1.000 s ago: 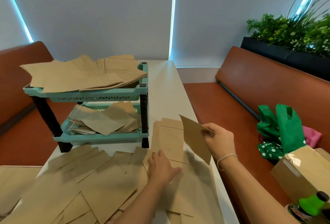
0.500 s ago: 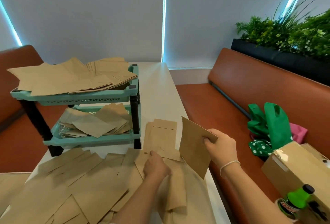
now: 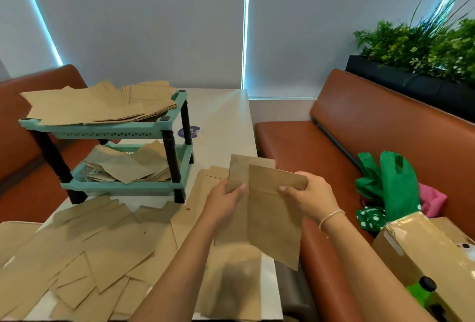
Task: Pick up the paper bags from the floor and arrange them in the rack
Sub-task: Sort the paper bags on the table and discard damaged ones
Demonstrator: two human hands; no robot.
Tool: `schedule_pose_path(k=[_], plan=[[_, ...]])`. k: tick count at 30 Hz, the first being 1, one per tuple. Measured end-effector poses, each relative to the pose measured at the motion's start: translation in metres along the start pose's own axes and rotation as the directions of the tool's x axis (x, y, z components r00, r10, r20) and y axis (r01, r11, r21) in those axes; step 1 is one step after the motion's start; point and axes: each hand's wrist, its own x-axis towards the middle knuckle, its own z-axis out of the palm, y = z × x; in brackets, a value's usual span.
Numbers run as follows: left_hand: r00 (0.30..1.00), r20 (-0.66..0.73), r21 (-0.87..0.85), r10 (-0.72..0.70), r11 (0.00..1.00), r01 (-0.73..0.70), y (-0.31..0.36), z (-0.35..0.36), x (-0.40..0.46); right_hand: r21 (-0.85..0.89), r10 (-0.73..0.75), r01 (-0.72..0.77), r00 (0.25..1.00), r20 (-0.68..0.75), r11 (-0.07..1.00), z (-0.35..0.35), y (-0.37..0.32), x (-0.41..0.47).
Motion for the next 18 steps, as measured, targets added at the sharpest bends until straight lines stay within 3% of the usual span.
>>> schedule_pose_path(k=[3, 9, 12, 15, 18], plan=[[0.998, 0.059, -0.141, 0.013, 0.990, -0.005, 0.007, 0.028, -0.017, 0.060, 0.039, -0.039, 0.999, 0.002, 0.997, -0.014, 0.018, 0.000], [0.996, 0.077, -0.123, 0.054, 0.991, -0.045, 0.007, 0.080, -0.038, 0.103, 0.067, -0.059, 0.995, -0.076, 0.993, -0.036, 0.054, -0.008], [0.996, 0.084, -0.097, 0.029, 0.995, -0.021, 0.002, 0.101, -0.047, -0.067, -0.061, 0.054, 0.992, -0.108, 0.996, -0.051, 0.068, -0.012], [0.992, 0.124, -0.067, 0.008, 0.998, 0.000, -0.009, 0.123, -0.057, -0.275, -0.129, 0.152, 0.987, 0.100, 0.949, -0.071, 0.079, -0.015], [0.987, 0.156, -0.016, -0.036, 0.999, 0.038, -0.021, 0.144, -0.065, -0.416, -0.025, 0.167, 0.946, 0.324, 0.894, -0.087, 0.092, -0.020]])
